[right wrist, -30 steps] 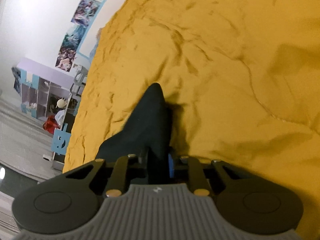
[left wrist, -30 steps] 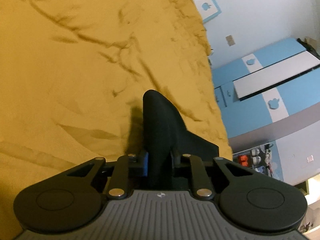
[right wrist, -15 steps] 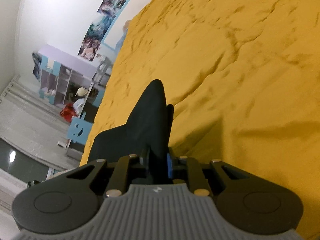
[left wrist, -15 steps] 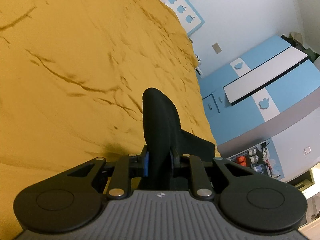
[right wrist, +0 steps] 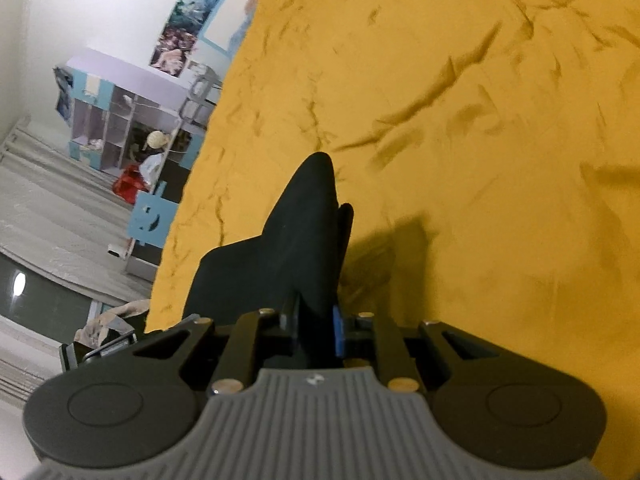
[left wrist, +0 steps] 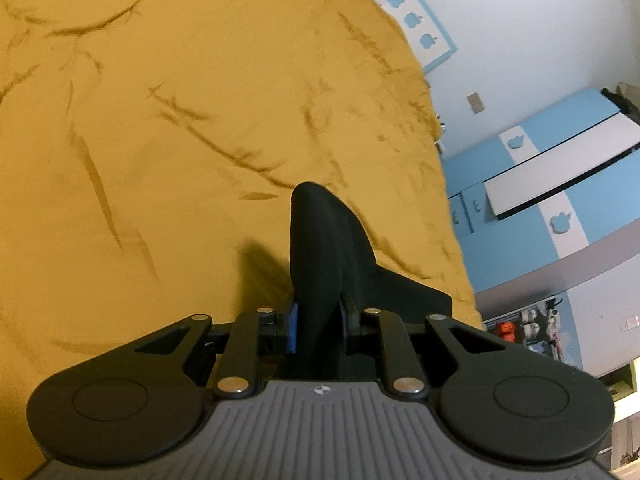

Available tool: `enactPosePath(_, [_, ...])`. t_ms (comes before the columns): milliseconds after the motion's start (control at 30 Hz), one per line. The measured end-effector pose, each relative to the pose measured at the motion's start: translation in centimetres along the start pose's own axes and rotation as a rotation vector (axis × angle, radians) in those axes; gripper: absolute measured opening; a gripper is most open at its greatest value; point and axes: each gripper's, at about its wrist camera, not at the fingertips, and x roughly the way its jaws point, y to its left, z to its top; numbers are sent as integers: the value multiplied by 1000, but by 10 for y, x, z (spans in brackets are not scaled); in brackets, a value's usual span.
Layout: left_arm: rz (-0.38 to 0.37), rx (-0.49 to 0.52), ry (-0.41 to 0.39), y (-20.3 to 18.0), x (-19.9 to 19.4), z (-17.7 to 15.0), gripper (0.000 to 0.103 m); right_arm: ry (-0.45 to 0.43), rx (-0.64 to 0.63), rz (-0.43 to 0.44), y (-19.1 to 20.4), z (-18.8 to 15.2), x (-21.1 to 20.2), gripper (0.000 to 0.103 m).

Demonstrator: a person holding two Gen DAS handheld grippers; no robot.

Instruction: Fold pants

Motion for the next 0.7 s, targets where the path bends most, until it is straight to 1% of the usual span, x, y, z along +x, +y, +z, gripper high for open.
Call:
enactPosePath(167, [19,-6,24,23,18,2,21,17,38,-23,-17,2,21,10])
enactPosePath(333, [10,-27,41,44,27,-2,21,38,65,-34,-33,1,36,10])
enactPosePath(433, [24,-16,42,46,30,-4,21,46,63,-51,-40,-1,44,9])
enactPosePath(500, [34,-8,43,45,30,-4,24,47,61,-53,-41,-1,47,10])
enactPosePath(533, [40,-4,46,44,29,-3,25,46,45,-57,-40,-2,47,10])
enactPosePath(567, [47,-4,53,41,28,-3,28,45,8,-69,-36,-1,47,12])
enactPosePath(600, [53,-7,59,40,27,-2,31,43,-36,-88,-30,-3,47,17])
enactPosePath(633, [59,-17,66,38,24,-1,31,37,-86,-118,-22,-3,45,19])
enactPosePath(667, [64,-26,72,37,23,0,33,27,-131,-142,-15,-4,43,26])
enactPosePath(700, [76,-25,68,33,18,1,35,16,-177,-170,-6,-5,40,28])
